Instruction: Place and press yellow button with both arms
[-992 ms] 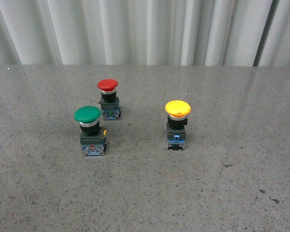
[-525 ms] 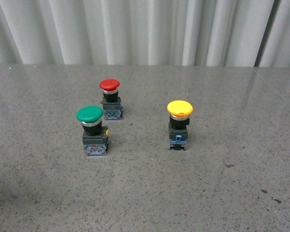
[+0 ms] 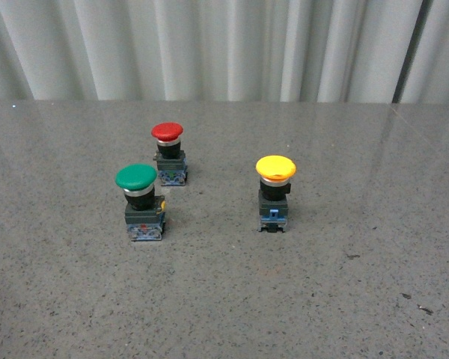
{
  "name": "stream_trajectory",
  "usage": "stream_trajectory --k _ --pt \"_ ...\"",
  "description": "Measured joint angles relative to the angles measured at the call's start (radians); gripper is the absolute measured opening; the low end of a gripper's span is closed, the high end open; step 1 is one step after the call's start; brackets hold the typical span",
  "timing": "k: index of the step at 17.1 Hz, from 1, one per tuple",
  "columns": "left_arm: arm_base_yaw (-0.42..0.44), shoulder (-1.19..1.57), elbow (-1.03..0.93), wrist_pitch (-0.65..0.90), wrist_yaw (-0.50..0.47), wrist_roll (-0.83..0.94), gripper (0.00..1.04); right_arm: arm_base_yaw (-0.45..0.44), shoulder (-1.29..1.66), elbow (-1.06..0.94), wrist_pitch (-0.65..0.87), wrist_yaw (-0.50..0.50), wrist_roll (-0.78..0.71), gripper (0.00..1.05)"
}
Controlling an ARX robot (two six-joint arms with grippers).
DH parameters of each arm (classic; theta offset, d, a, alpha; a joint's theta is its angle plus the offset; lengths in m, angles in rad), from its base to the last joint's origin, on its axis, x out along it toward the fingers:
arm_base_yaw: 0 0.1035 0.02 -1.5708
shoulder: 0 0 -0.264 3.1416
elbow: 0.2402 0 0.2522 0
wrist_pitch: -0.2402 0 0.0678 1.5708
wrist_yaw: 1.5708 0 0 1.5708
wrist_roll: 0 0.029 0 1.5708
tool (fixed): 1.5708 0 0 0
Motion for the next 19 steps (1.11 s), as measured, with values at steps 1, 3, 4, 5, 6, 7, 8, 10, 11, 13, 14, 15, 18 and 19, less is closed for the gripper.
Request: stream_trajectory --k 1,3,4,5,6,7,8,10,11,13,14,15,18,19 --pt "-0.006 -0.029 -0.015 -0.010 0.013 0.000 0.02 0.000 0.000 0.000 0.000 0.000 0.000 0.98" --pt "-0.010 -0.071 -0.037 -0.029 0.015 0.000 0.02 0.000 0.000 0.000 0.000 0.000 0.000 0.98" --pt "-0.010 -0.091 -0.047 -0.041 0.015 0.000 0.02 0.000 0.000 0.000 0.000 0.000 0.000 0.98" --pt "-0.010 -0.103 -0.052 -0.049 0.015 0.000 0.02 0.000 0.000 0.000 0.000 0.000 0.000 0.98" --pt "-0.010 -0.114 -0.057 -0.056 0.015 0.000 0.02 0.000 0.000 0.000 0.000 0.000 0.000 0.98" --pt "-0.010 -0.126 -0.063 -0.062 0.014 0.000 0.02 0.000 0.000 0.000 0.000 0.000 0.000 0.98" --pt "-0.010 -0.133 -0.066 -0.068 0.014 0.000 0.02 0.000 0.000 0.000 0.000 0.000 0.000 0.98" --pt "-0.010 -0.160 -0.075 -0.086 0.015 0.000 0.02 0.000 0.000 0.000 0.000 0.000 0.000 0.98" --pt "-0.010 -0.203 -0.083 -0.112 0.015 0.000 0.02 0.000 0.000 0.000 0.000 0.000 0.000 0.98" --pt "-0.010 -0.266 -0.113 -0.132 0.015 0.000 0.02 0.000 0.000 0.000 0.000 0.000 0.000 0.98" --pt "-0.010 -0.274 -0.113 -0.140 0.015 0.000 0.02 0.000 0.000 0.000 0.000 0.000 0.000 0.98" --pt "-0.010 -0.285 -0.113 -0.150 0.015 0.000 0.02 0.000 0.000 0.000 0.000 0.000 0.000 0.98" --pt "-0.010 -0.309 -0.113 -0.174 0.015 0.000 0.02 0.000 0.000 0.000 0.000 0.000 0.000 0.98" --pt "-0.010 -0.316 -0.113 -0.184 0.015 0.000 0.02 0.000 0.000 0.000 0.000 0.000 0.000 0.98"
